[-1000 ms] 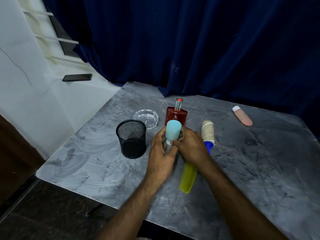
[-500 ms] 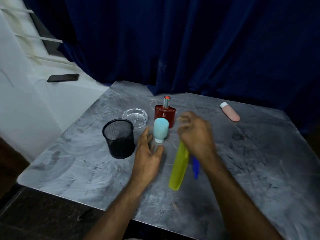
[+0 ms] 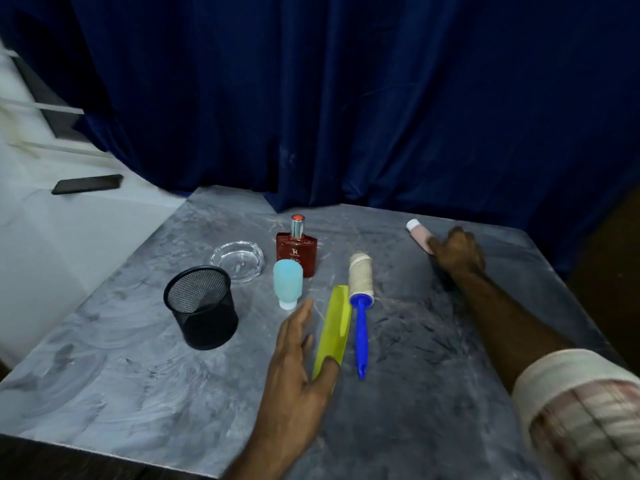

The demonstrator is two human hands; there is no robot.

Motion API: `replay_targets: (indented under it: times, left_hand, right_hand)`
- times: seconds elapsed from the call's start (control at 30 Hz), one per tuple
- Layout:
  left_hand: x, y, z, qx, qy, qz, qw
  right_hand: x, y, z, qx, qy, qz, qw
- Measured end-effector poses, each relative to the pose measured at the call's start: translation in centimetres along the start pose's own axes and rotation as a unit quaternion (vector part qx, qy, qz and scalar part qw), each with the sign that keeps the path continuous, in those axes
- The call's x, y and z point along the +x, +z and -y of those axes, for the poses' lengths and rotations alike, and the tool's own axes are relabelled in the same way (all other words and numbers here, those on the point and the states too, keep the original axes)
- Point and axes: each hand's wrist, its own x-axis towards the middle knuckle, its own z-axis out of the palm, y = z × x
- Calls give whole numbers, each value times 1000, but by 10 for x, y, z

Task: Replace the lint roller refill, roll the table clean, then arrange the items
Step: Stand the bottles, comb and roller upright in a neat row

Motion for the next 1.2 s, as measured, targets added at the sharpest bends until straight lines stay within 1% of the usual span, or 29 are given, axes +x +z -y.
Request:
replay_targets:
  times: [0.07,0.13,0.23,0.3,0.37,0.43,0.47,0.53,0.57,0.6,0.67,0.73,0.77,0.8,0.87,0.93,1.0,1.07,1.2]
  left_hand:
    - [3,1,-5,12,-6,7,1000]
    - [5,2,-10,13,-7,11,1000]
    - [4,-1,-14,7,-2,9,1000]
    - [0,-6,-15,4,4,9,1000]
    - [-4,-13,-12,-5,10,6,1000]
    - [-10,-22,-8,-16,14,-2,1000]
    - [-14,-27,-5,-22,11,-6,1000]
    - [-20,-36,-3,-31,13,-14,999]
    - [-22,-40,-3,-33,19,-18,999]
    - [-23,-43,-4,-33,27,-22,999]
    - [-23,-47,-9,-36,48,-40,997]
    - [-22,-52,-15,-48,69,-62,994]
    - [-21,-55,-17,-53,78,-72,993]
    - [-20,-57,-18,-53,84,-79,992]
    - [-17,-60,-18,-45,82,-89,992]
    - [-16,-63,-14,-31,66,-84,994]
    - [-14,-65,-9,-15,46,-66,997]
    - [-12,-65,-5,-11,23,-46,999]
    - [-7,-65,0,0,-8,-23,1000]
  right_hand:
    - [7,5,-1,-4,-10,15,1000]
    - [13,10,-2,34,-16,31,999]
    - [13,12,-1,88,0,35,996]
    - [5,9,1,119,-17,10,993]
    - [-13,3,3,195,-47,-39,979]
    - [-44,-10,11,300,-85,-70,948]
    - [-64,-20,18,362,-112,-67,923]
    - [-109,-41,33,491,-167,-31,855]
    - [-132,-50,41,536,-191,-14,822]
    - [-153,-57,49,566,-212,-2,797]
    - [-189,-65,65,599,-246,24,762]
    - [-215,-63,79,620,-256,57,740]
    - [-225,-58,85,623,-254,72,736]
    - [-232,-51,90,619,-251,84,740]
    - [-242,-33,99,584,-251,108,764]
    - [-248,-13,107,506,-270,135,808]
    - [-251,7,111,406,-307,143,849]
    - [-251,21,114,334,-346,147,864]
    - [-251,35,118,221,-396,148,879]
